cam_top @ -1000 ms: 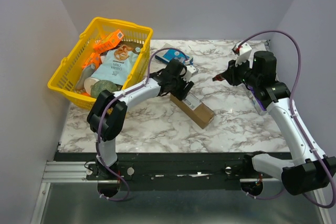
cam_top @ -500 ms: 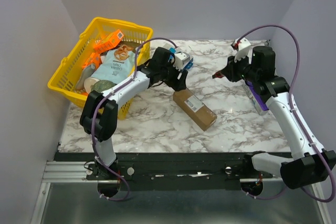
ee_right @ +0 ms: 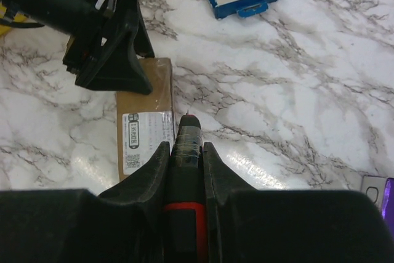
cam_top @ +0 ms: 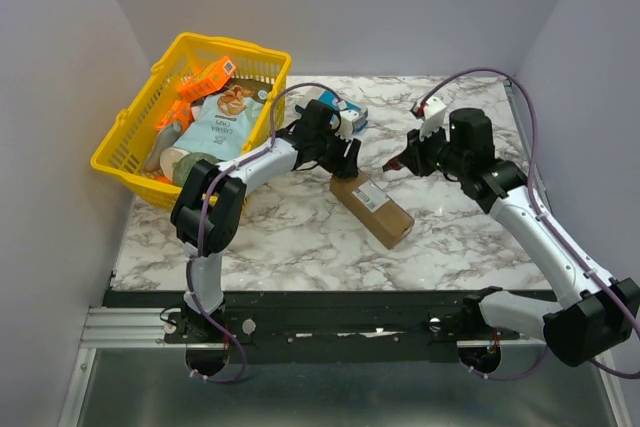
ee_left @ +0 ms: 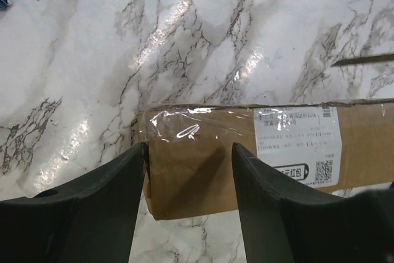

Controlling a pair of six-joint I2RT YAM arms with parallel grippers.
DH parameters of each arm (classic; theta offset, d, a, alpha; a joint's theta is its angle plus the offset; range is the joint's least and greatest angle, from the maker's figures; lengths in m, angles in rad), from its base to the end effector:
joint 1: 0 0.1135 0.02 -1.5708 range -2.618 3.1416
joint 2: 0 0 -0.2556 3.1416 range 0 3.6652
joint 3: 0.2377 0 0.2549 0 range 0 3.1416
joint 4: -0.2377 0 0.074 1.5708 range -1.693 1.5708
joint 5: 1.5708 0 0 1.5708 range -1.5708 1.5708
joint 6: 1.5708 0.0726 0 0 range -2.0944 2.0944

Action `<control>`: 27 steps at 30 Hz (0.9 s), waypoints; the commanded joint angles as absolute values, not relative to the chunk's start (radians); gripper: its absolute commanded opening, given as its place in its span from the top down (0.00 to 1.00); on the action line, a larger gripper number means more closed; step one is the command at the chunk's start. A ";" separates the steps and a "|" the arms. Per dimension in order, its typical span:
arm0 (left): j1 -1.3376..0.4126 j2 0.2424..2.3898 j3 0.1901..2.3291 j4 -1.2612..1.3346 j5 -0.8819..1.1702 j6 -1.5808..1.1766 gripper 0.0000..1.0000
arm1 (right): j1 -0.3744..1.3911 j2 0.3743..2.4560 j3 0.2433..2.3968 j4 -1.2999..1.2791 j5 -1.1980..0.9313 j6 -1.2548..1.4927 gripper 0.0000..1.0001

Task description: Unpack the express box

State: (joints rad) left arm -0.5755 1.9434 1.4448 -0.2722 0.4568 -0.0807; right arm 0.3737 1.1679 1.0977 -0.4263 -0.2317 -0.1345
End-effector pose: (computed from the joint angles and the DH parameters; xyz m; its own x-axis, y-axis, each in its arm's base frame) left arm 0.3678 -0.2768 0.1889 -0.6433 0.3311 -0.6902 0.7043 0.6094 -0.3641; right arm 0.2716 0.1244 0.3222 -0.3666 -0.2839 -0.8860 -0.5978 0.8016 -0.0095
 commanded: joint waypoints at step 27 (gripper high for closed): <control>-0.549 2.014 1.259 -0.248 0.499 -0.160 0.51 | 0.555 1.328 1.014 0.052 -0.074 -0.067 0.99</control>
